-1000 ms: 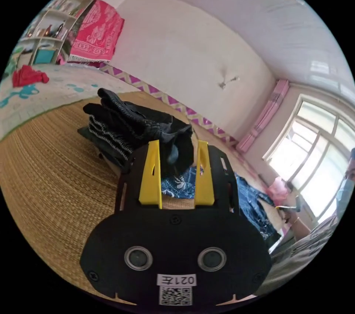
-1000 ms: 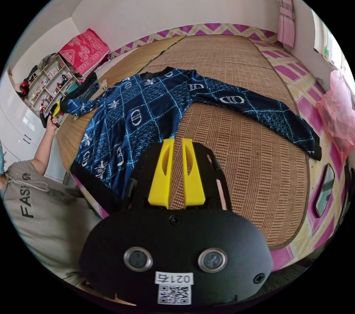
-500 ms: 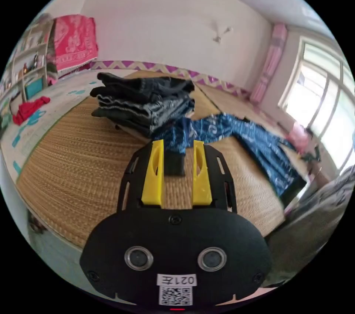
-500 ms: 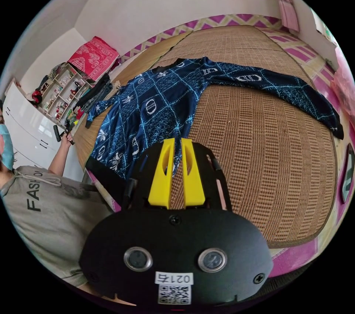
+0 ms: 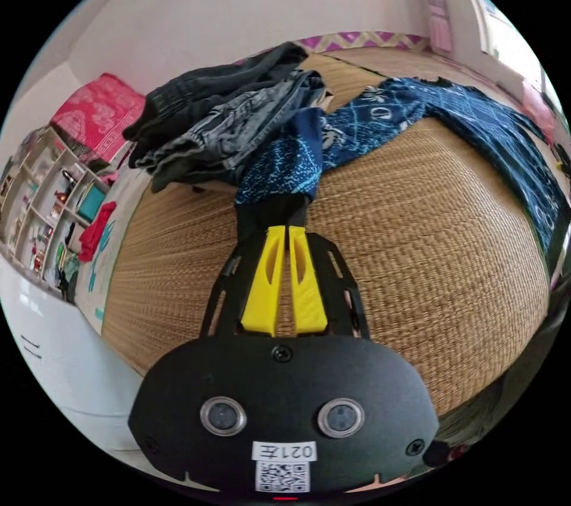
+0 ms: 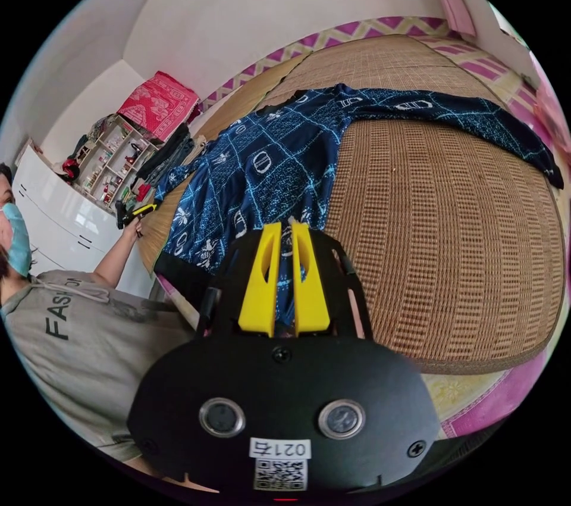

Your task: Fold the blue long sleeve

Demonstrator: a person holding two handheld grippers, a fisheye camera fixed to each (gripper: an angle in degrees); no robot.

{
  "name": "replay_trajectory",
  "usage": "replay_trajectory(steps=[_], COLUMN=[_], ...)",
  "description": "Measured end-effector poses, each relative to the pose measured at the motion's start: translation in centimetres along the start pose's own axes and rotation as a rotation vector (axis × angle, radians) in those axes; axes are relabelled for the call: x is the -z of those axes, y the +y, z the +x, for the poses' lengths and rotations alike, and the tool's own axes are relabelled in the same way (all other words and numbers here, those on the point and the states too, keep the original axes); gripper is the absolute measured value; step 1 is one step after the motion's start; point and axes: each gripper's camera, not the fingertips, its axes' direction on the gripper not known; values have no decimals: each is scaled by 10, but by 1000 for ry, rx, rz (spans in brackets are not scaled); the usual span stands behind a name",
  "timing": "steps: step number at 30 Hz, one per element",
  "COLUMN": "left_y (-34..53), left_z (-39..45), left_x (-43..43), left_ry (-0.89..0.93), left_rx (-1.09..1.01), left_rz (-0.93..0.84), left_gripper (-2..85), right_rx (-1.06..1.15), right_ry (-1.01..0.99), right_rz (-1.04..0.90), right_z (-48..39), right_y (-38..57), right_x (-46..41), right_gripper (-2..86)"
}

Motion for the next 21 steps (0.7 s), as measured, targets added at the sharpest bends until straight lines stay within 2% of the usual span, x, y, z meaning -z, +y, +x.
replay_trajectory(steps=[5, 8, 11, 14, 16, 19, 21], left_y=[-36, -81, -132, -168, -178, -198, -226], left_z=[-64, -118, -162, -201, -226, -222, -193], left_x=[49, 87, 101, 83, 68, 72, 86], left_ry=[86, 208, 294, 386, 533, 673, 668], left_rx=[188, 275, 328, 428, 554, 663, 612], left_rz=[131, 158, 85, -77, -83, -13, -7], left_gripper=[-9, -9, -10, -10, -10, -10, -10], right_rx=[-16, -13, -18, -29, -35, -45, -54], right_ry=[-20, -28, -36, -53, -65, -88, -112], right_rz=[31, 37, 46, 59, 68, 86, 99], right_z=[8, 12, 17, 22, 26, 35, 42], right_y=[12, 17, 23, 30, 36, 45, 51], right_x=[7, 8, 7, 6, 5, 7, 8], right_gripper=[15, 13, 12, 11, 11, 10, 10])
